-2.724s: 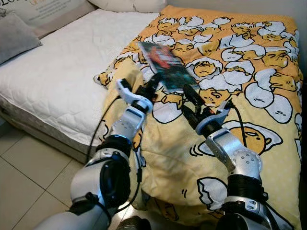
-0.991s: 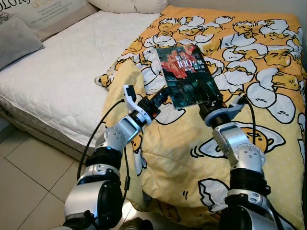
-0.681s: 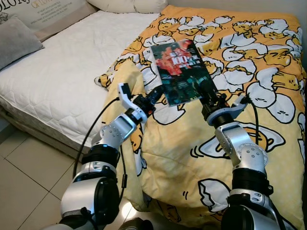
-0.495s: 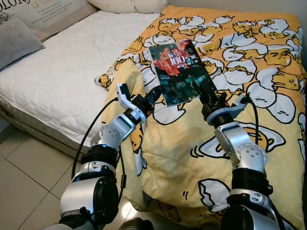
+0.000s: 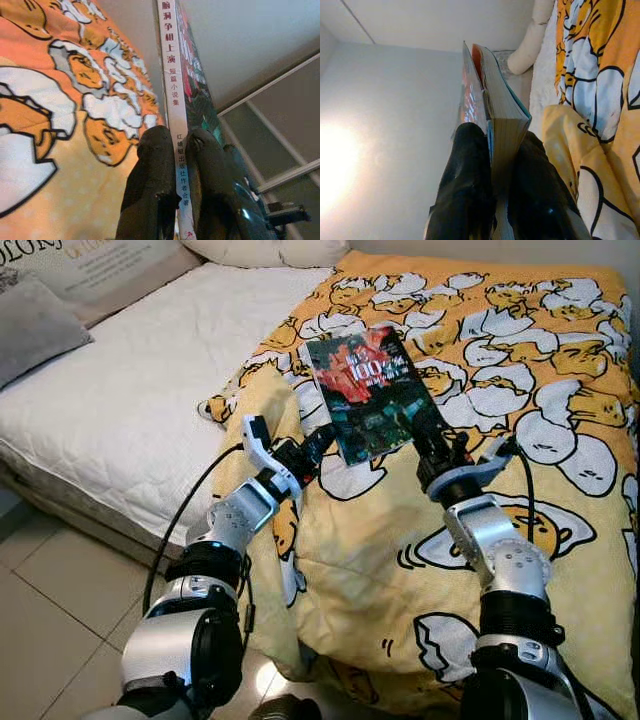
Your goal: Clean up the room
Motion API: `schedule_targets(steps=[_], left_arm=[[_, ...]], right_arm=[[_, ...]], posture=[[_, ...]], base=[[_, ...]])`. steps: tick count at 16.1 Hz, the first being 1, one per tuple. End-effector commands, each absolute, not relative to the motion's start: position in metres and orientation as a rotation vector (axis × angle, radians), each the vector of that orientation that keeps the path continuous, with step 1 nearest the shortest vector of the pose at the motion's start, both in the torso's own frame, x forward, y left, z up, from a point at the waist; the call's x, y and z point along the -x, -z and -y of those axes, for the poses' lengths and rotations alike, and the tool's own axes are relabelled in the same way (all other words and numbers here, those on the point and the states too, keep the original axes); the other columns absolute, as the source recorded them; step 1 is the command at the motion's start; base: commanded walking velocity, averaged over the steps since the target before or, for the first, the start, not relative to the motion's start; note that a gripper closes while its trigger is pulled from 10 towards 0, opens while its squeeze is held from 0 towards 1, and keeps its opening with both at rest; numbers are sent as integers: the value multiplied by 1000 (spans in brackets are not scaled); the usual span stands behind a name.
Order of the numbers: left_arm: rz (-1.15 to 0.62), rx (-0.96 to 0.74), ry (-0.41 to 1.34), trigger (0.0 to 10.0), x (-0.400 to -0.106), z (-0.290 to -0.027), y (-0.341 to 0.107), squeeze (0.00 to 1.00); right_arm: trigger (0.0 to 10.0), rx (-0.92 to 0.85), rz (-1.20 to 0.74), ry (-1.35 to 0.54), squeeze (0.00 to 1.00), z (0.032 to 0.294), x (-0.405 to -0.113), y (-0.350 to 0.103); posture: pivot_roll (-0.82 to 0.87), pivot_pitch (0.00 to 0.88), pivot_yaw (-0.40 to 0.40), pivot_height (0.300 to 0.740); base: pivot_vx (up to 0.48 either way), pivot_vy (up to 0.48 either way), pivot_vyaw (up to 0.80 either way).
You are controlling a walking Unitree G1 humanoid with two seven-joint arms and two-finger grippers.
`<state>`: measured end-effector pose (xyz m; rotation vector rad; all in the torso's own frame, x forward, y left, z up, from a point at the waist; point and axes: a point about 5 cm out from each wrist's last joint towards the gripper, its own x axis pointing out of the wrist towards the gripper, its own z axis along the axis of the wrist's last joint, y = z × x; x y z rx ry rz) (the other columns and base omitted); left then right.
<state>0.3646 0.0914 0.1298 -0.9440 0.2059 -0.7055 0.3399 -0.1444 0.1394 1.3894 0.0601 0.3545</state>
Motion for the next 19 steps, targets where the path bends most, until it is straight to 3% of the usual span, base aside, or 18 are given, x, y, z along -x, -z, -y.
schedule_targets(steps=[1,3,7,10,12,15,16,19], left_arm=[[-246,812,707,10000,-367,-91,-130,0],[-322,655,680,10000,-365,-90,-118,0],[-307,618,637,10000,-366,-103,-117,0],[-291,475,672,10000,-359,-109,-111,0],[-270,584,566,10000,-359,-122,-108,0],[-225,742,559,10000,-360,-126,-115,0],[-194,794,588,10000,-360,-124,-121,1000],[-169,820,614,10000,-361,-121,-126,1000]], right_arm=[[0,-1384,-33,-400,0,139,-341,-148],[0,-1371,-25,-374,0,145,-341,-143],[0,-1355,-1,-302,0,159,-342,-136],[0,-1306,5,-245,0,170,-336,-127],[0,-1302,22,-203,0,183,-327,-121],[0,-1291,22,-209,0,184,-325,-121],[0,-1285,7,-220,0,182,-325,-122],[0,-1276,-7,-236,0,180,-325,-122]], posture=[[-169,0,194,740],[-169,0,196,740],[-163,0,200,740],[-149,0,193,740],[-137,0,175,740],[-135,0,170,740],[-136,0,170,740],[-137,0,173,740]], base=[[0,0,0],[0,0,0],[0,0,0],[0,0,0],[0,0,0],[0,0,0],[0,0,0],[0,0,0]])
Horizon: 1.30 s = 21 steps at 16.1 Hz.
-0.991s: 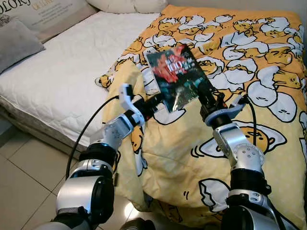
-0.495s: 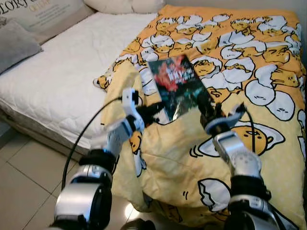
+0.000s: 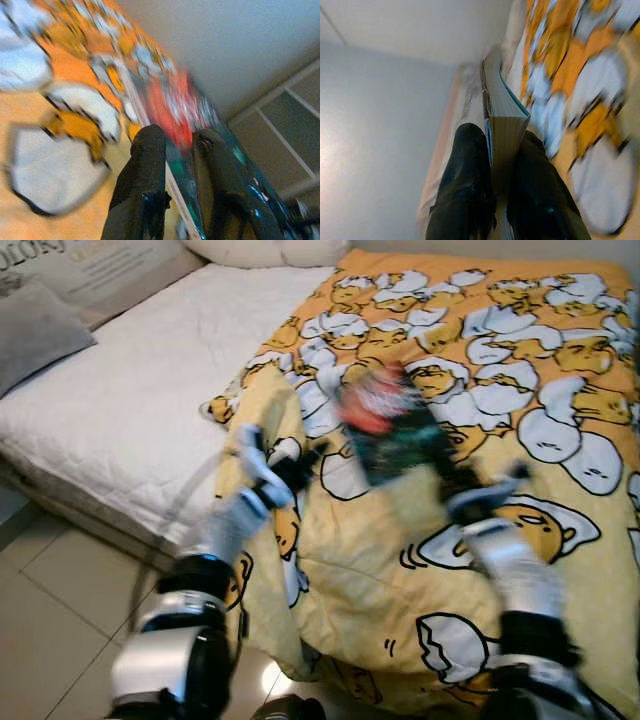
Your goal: Clean up the room
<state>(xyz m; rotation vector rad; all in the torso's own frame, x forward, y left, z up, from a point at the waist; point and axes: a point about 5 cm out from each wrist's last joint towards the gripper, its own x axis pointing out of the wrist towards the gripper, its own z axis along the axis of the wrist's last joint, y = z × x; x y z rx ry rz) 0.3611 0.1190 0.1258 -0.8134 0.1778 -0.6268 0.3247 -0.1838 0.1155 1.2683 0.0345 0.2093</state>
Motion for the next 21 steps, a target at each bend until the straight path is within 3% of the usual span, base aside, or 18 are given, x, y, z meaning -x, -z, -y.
schedule_targets(steps=[1,6,10,11,12,13,15,17,18,19,20,21], left_arm=[[-168,825,631,10000,-360,-120,-127,1000],[-162,784,649,10000,-360,-118,-129,1000],[-204,374,519,10000,-356,-128,-115,1000],[-186,260,463,10000,-349,-138,-113,408],[-166,187,440,10000,-341,-144,-112,184],[-150,92,412,10000,-330,-150,-109,0],[-138,-15,346,10000,-319,-158,-106,0],[-134,-4,253,10000,-311,-164,-104,0],[-131,-1,220,10000,-308,-167,-104,0],[-127,-20,203,10000,-304,-169,-105,0],[-122,-25,193,10000,-302,-171,-105,0],[-121,-20,185,10000,-302,-172,-106,0]], right_arm=[[0,-1272,-12,-240,0,178,-325,-121],[0,-1239,-24,-258,0,175,-324,-122],[0,-1111,20,-176,0,182,-323,-123],[0,-905,26,-161,0,184,-320,-125],[0,-789,30,-164,0,183,-317,-126],[0,-711,32,-152,0,183,-312,-125],[275,-623,-10,-125,0,183,-304,-121],[1294,-549,-11,-105,0,180,-301,-117],[2196,-519,-15,-100,0,179,-300,-117],[3725,-476,-29,-91,0,178,-297,-116],[4078,-468,-31,-94,0,176,-296,-116],[10000,-444,-47,-91,0,175,-295,-115]], posture=[[-139,0,175,740],[-148,0,179,740],[-145,0,170,740],[-138,0,159,740],[-131,0,149,740],[-119,0,136,740],[-96,0,111,740],[-84,0,96,740],[-72,0,82,740],[-67,0,77,740],[-69,0,79,740],[-76,0,86,740]], base=[[0,0,0],[0,0,0],[0,0,0],[0,0,0],[0,0,0],[0,0,0],[0,0,0],[0,0,0],[0,0,0],[0,0,0],[0,0,0],[0,0,0]])
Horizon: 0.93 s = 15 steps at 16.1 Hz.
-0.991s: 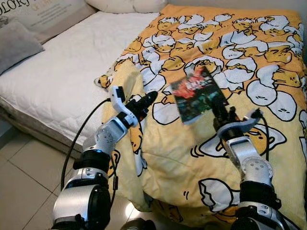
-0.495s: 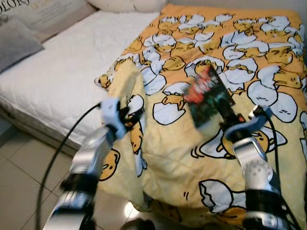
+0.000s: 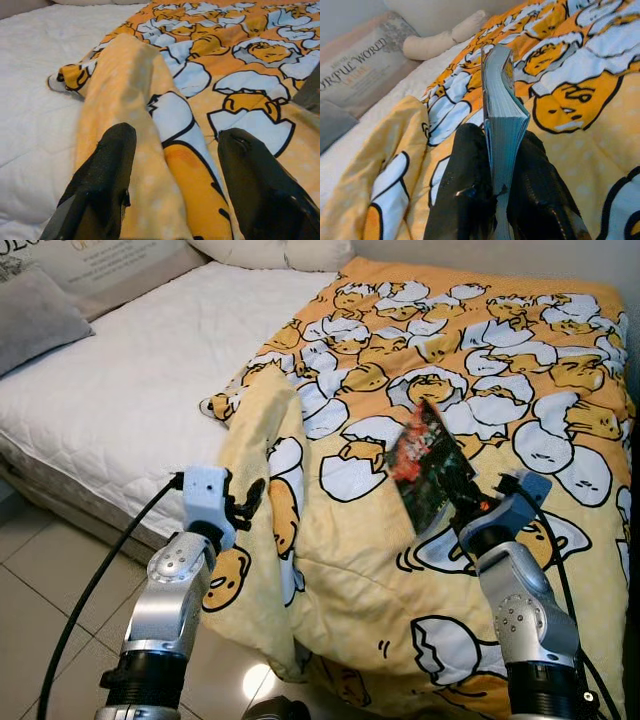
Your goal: Clean up the room
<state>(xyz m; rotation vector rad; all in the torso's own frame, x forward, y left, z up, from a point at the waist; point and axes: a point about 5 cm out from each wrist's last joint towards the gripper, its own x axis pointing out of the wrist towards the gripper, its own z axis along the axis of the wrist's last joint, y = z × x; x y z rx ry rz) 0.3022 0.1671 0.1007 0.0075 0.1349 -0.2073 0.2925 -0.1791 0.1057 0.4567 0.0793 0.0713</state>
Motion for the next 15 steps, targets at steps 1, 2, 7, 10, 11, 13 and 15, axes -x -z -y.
schedule_targets(steps=[1,2,7,10,11,13,15], left_arm=[[-129,-20,186,10000,-303,-172,-105,0],[-140,-39,200,10000,-302,-169,-103,0],[-148,-84,197,10000,-295,-165,-99,0],[-139,-93,164,10000,-298,-168,-102,0],[-138,-86,168,10000,-299,-167,-103,0],[-126,-124,188,10000,-302,-164,-107,0],[-113,-120,193,10000,-304,-162,-110,0]], right_arm=[[10000,-447,-42,-93,0,174,-292,-115],[10000,-502,-37,-81,0,175,-290,-113],[10000,-518,-28,-103,0,174,-299,-119],[10000,-290,10,-83,0,170,-307,-125],[10000,-296,28,-101,0,168,-309,-128],[10000,-175,-35,-92,0,164,-313,-121],[10000,-162,-81,-105,0,160,-314,-113]], posture=[[-82,0,95,740],[-91,0,99,740],[-59,0,71,740],[-39,0,58,740],[-28,0,55,740],[-24,0,53,740],[-25,0,48,740]], base=[[0,0,0],[0,0,0],[0,0,0],[0,0,0],[0,0,0],[0,0,0],[0,0,0]])
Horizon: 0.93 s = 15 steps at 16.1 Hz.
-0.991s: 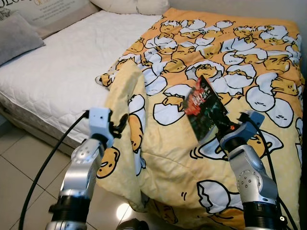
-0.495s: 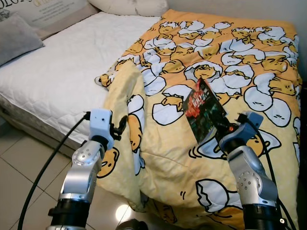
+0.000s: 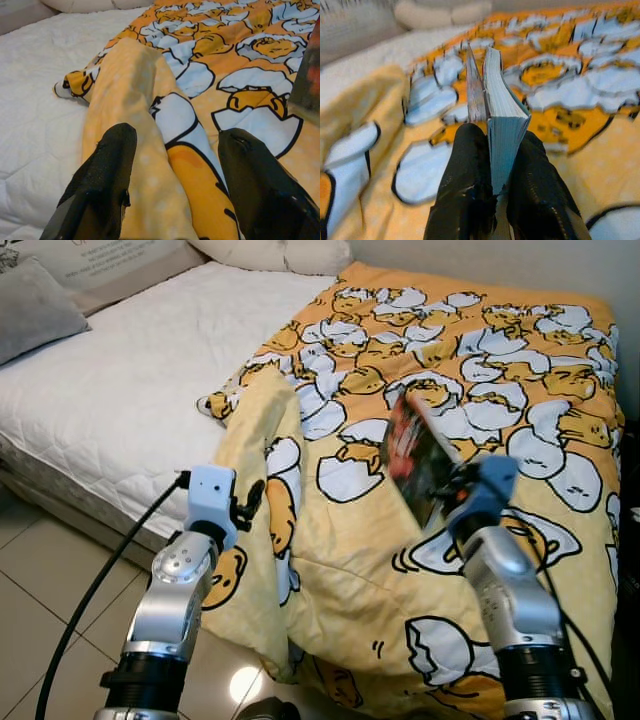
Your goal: Clean up the room
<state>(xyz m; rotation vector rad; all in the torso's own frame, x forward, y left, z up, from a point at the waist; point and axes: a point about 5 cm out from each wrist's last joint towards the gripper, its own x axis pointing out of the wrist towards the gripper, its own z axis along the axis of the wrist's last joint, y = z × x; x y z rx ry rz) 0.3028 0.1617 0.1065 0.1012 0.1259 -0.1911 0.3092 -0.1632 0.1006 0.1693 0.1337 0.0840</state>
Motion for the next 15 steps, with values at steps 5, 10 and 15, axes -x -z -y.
schedule_targets(steps=[5,10,15], left_arm=[[-100,-133,185,10000,-307,-163,-115,0],[-95,-150,167,10000,-308,-165,-118,0],[-97,-149,168,10000,-310,-162,-118,0]], right_arm=[[10000,-175,-105,-49,0,169,-315,-109],[10000,-242,-64,43,0,181,-316,-111],[10000,-331,-3,53,0,183,-325,-128]], posture=[[-23,0,50,740],[-21,0,43,740],[-28,0,48,740]], base=[[0,390,-410],[0,449,-800],[0,425,-800]])
